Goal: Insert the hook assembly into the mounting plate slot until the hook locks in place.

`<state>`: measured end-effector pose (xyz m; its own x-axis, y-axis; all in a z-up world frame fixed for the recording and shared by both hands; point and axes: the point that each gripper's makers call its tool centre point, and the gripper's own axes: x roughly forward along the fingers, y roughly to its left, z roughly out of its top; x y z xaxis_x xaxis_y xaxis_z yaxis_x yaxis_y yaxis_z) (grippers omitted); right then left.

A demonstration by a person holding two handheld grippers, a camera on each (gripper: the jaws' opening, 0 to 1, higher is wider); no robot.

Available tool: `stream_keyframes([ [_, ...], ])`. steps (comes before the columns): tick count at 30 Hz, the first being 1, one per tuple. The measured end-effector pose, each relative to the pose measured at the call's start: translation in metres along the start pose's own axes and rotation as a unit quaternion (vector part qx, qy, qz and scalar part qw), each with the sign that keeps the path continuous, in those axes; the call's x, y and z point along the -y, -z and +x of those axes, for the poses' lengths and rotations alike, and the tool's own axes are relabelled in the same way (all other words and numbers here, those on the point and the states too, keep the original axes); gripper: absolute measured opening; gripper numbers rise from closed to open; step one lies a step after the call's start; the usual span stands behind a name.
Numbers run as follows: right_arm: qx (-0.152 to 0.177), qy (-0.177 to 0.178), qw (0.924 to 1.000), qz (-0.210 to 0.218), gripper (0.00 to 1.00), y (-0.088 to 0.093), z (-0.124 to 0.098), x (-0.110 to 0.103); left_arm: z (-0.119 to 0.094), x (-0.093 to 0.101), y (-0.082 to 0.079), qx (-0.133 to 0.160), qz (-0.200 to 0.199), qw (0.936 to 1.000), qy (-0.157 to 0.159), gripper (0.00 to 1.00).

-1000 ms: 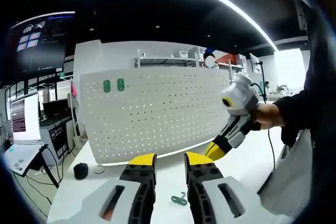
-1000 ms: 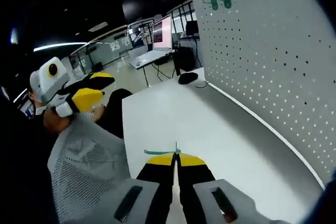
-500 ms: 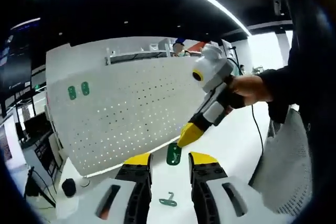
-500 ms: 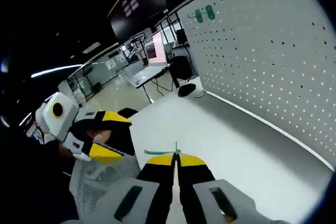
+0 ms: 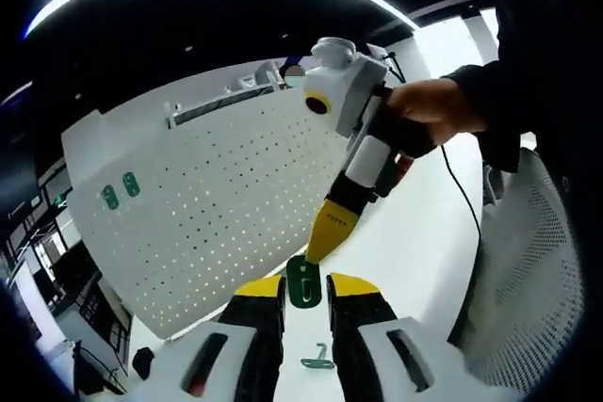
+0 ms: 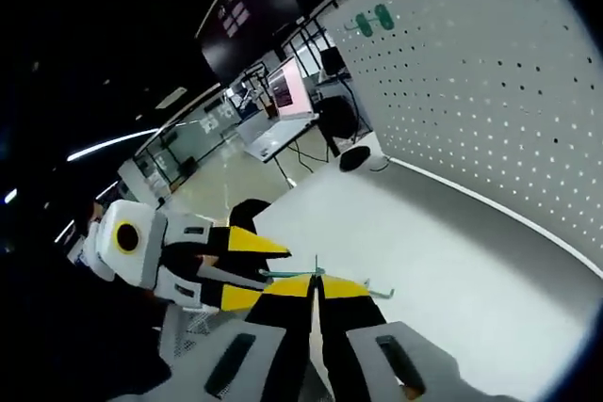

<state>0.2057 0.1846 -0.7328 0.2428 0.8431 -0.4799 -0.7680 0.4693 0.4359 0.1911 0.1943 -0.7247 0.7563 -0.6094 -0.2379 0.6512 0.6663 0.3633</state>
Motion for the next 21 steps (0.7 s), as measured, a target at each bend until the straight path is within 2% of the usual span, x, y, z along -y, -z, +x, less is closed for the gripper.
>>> stream_keyframes([
  [6, -0.001, -0.009, 1.0000, -0.002, 0.00, -0.001, 0.000, -0.008, -0.001, -0.003, 0.003, -0.007, -0.005, 0.9999, -0.007, 0.09],
  [17, -0.005, -0.013, 0.9999, -0.008, 0.00, -0.003, 0.001, -0.017, -0.002, -0.003, 0.003, -0.006, -0.008, 0.9999, -0.008, 0.04],
  [21, -0.004, -0.013, 0.9998, -0.011, 0.00, -0.004, 0.001, -0.019, -0.003, -0.005, 0.002, -0.002, -0.024, 0.9997, -0.009, 0.04],
])
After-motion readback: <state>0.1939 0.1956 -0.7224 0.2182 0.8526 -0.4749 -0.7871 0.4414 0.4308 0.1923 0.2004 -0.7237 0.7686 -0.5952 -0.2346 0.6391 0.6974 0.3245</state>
